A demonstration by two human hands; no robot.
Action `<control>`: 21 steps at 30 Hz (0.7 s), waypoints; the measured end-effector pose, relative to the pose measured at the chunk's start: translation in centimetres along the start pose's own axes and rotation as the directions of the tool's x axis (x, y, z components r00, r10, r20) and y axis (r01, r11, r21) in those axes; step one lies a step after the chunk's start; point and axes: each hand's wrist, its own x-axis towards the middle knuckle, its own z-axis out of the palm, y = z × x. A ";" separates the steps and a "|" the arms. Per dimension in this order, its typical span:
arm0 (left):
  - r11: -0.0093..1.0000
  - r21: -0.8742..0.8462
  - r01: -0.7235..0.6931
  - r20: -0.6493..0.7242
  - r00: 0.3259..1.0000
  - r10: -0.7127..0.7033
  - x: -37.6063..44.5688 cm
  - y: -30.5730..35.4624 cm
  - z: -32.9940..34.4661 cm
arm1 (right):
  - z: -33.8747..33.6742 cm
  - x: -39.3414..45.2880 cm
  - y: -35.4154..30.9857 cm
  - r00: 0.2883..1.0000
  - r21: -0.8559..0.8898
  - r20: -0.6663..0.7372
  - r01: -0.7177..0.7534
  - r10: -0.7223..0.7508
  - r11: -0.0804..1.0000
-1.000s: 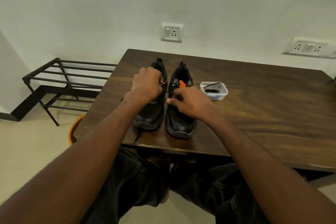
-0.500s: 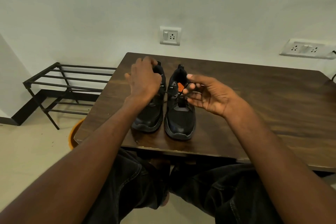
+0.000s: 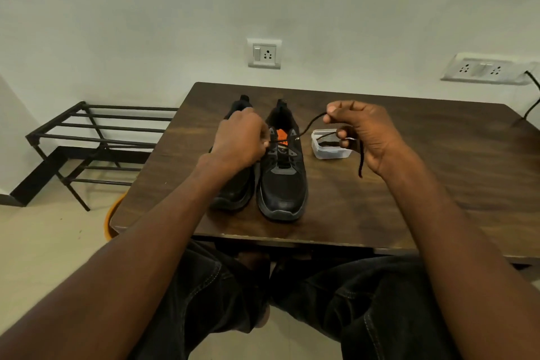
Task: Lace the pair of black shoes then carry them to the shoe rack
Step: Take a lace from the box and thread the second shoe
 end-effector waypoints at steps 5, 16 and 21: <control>0.863 -0.501 -0.057 0.034 0.996 0.085 -0.2 1.5 -1.2 | 0.5 -0.5 0.6 0.990 -0.206 0.139 0.023 0.006 0.978; 1.000 -0.021 0.014 0.209 0.978 -0.009 -1.0 1.0 -1.5 | 0.1 0.1 1.4 0.994 -0.375 0.091 0.087 -0.057 0.923; 0.999 -0.021 -0.027 0.067 0.997 0.028 -0.8 1.3 -0.7 | 1.1 0.4 2.1 0.993 -0.515 0.114 0.091 -0.038 0.852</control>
